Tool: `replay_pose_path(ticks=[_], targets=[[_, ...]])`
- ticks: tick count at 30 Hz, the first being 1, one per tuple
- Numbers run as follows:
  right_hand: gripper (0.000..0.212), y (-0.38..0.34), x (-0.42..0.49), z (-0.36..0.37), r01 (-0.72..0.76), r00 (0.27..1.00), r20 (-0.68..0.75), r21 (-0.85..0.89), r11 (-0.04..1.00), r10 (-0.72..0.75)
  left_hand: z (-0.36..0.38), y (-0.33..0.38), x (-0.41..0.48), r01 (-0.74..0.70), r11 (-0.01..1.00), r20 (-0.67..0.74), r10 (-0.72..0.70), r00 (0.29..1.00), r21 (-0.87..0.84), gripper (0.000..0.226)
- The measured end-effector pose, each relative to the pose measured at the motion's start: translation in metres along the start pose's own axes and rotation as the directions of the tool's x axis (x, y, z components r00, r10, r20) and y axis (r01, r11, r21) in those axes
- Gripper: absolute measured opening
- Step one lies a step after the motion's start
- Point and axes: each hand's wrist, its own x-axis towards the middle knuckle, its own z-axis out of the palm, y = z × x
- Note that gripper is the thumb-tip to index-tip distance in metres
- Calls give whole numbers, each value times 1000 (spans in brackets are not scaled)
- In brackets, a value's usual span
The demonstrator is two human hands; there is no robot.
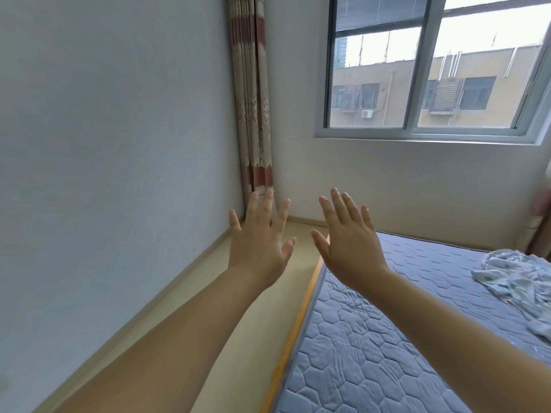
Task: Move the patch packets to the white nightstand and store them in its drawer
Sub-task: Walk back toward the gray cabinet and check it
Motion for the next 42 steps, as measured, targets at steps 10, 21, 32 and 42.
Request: replay_pose_path(ticks=[10,21,32,42], targets=[[77,-187,97,100,-101,995,-29,-32,994,101,61,-224,46,-120,992,-36,119,992,-32,66],[83,-367,215,207,-216,972,84,-54,975,220,126,-446,98,-111,965,52,127,991,-237,68],[79,-343,309,284,-323,943,44,-124,938,330,215,-476,217,-265,925,58,291,955,-271,66],[67,-211,524,387,-349,935,-10,-179,920,353,305,-460,498,-384,902,8,394,919,-198,66]])
